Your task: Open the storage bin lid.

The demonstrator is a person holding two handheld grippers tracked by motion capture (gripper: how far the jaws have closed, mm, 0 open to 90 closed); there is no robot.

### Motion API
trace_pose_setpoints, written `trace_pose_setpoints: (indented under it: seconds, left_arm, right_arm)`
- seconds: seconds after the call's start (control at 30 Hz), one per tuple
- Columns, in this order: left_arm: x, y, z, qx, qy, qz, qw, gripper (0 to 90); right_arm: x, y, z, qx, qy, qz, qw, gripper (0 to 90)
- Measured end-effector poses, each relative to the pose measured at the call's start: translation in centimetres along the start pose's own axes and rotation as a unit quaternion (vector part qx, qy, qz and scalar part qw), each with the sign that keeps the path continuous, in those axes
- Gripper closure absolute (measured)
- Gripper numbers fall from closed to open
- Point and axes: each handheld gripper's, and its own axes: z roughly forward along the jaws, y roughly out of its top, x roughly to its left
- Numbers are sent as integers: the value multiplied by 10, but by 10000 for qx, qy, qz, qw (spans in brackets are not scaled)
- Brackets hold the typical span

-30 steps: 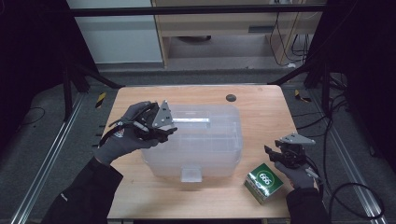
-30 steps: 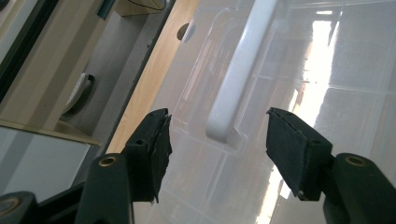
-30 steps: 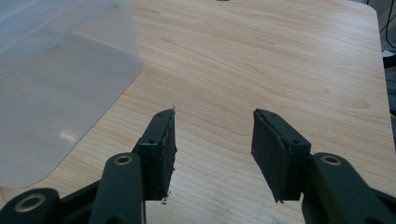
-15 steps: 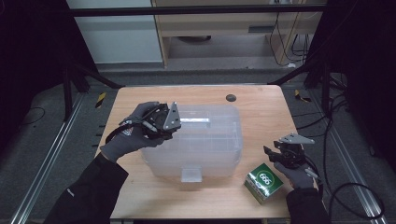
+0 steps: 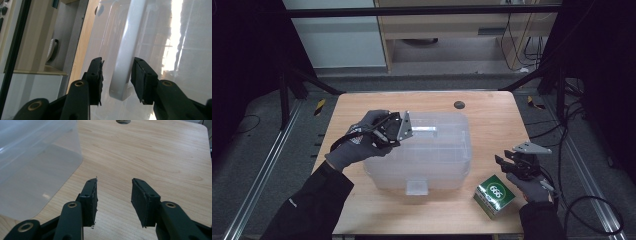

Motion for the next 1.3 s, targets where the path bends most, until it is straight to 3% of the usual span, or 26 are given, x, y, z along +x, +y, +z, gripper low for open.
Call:
trace_pose_setpoints:
  seconds: [0.37, 0.77, 1.3]
  left_arm:
    - [-5, 9, 3, 228, 110, 311, 9992, 709]
    - [-9, 10, 2, 250, 259, 490, 9982, 728]
    - [-5, 10, 2, 217, 204, 429, 9986, 726]
  right_arm:
    - [6, 6, -7, -66, 222, 22, 9997, 635]
    - [20, 15, -14, -142, 423, -24, 9990, 693]
    - [35, 24, -25, -316, 704, -75, 9970, 840]
